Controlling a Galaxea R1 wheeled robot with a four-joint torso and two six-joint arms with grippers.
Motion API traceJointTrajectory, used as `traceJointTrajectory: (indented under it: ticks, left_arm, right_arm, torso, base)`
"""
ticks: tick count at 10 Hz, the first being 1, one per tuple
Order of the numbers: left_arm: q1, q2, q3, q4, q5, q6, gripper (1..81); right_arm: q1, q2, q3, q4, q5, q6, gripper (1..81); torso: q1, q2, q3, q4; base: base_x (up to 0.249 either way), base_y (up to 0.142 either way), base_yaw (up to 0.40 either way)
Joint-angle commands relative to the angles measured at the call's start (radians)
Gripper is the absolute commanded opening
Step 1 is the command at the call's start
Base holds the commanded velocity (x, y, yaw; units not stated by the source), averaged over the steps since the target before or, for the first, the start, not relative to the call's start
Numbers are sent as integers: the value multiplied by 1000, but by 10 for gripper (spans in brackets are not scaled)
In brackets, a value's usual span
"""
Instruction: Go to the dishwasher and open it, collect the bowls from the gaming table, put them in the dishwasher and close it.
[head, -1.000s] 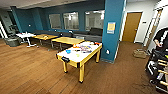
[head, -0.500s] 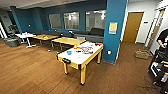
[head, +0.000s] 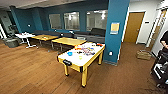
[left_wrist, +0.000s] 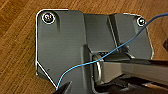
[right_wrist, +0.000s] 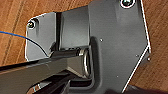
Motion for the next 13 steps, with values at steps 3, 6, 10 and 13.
traceJointTrajectory:
  ticks: [3, 6, 10, 13]
  left_arm:
    - [-37, -4, 3, -4, 55, 3, 811]
    - [-37, -2, 3, -4, 55, 3, 811]
    - [-37, -5, 3, -4, 55, 3, 811]
    - [-37, -5, 3, -4, 55, 3, 811]
  right_arm:
    - [46, 2, 3, -3, -60, -3, 811]
    - [46, 3, 3, -4, -60, -3, 811]
    - [43, 3, 3, -3, -60, -3, 811]
    - [46, 2, 3, -3, -60, -3, 811]
  torso:
    - [0, 0, 0, 0]
    - [0, 0, 0, 0]
    - [0, 0, 0, 0]
    - [0, 0, 0, 0]
  base:
    - [135, 66, 0]
    - [135, 76, 0]
    - [135, 92, 0]
    - [135, 110, 0]
